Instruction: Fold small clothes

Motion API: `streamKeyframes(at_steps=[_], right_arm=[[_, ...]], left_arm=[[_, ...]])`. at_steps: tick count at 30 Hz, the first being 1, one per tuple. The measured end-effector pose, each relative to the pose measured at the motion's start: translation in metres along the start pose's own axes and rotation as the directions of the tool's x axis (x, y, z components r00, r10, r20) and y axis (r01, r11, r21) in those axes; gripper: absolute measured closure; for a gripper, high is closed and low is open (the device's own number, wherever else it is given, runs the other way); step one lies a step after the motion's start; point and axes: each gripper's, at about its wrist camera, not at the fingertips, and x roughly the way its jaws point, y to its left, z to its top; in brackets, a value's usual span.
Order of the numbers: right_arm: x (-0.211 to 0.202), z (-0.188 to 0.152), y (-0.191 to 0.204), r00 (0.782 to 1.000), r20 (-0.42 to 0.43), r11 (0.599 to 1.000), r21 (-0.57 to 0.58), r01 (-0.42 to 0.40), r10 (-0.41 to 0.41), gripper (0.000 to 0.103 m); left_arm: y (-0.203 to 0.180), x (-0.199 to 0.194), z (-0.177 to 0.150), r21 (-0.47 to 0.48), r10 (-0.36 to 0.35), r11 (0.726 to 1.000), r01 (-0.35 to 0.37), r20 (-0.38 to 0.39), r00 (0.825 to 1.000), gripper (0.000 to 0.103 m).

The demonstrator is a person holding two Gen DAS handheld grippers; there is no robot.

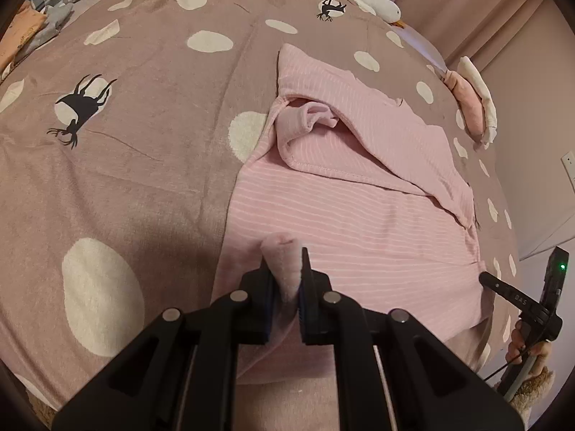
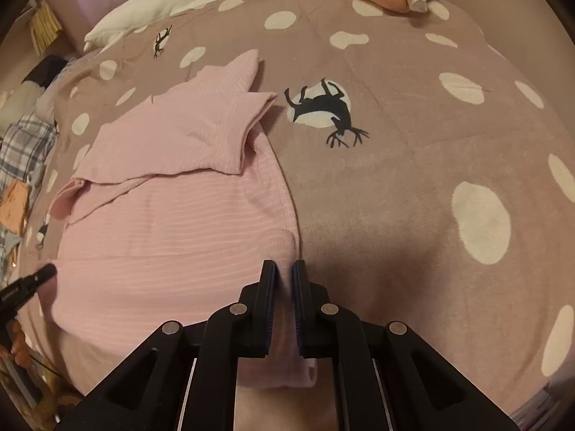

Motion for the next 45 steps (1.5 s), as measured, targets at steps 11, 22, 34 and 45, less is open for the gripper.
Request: streamKeyframes(at_steps=[11, 22, 34, 45], right_arm=[[0.009, 0.003, 0.009, 1.000, 0.000, 0.999, -0.043, 0.031, -0.031, 0.076], [-0.034, 0.002, 0.010, 0.988, 0.150, 0.999, -0.032, -0.028, 0.033, 0.097], [-0.090, 0.011, 0.013, 0.935, 0.335, 0.993, -0.041, -0.108, 0.115, 0.097], [-0.113, 0.026, 0.020, 0.899, 0.419, 0.991, -0.061, -0.115, 0.130, 0.097]], left_arm=[[-0.008, -0.008, -0.001, 0.029, 0.020, 0.999, -0.021, 0.030, 0.999, 0.094], [-0.017, -0.047, 0.003, 0.021, -0.035, 0.999, 0.033, 0.118, 0.992, 0.094], [-0.032, -0.089, 0.015, 0.039, -0.059, 0.998, 0.051, 0.246, 0.968, 0.094], [-0.039, -0.105, 0.032, 0.036, -0.084, 0.996, 0.076, 0.307, 0.948, 0.094]])
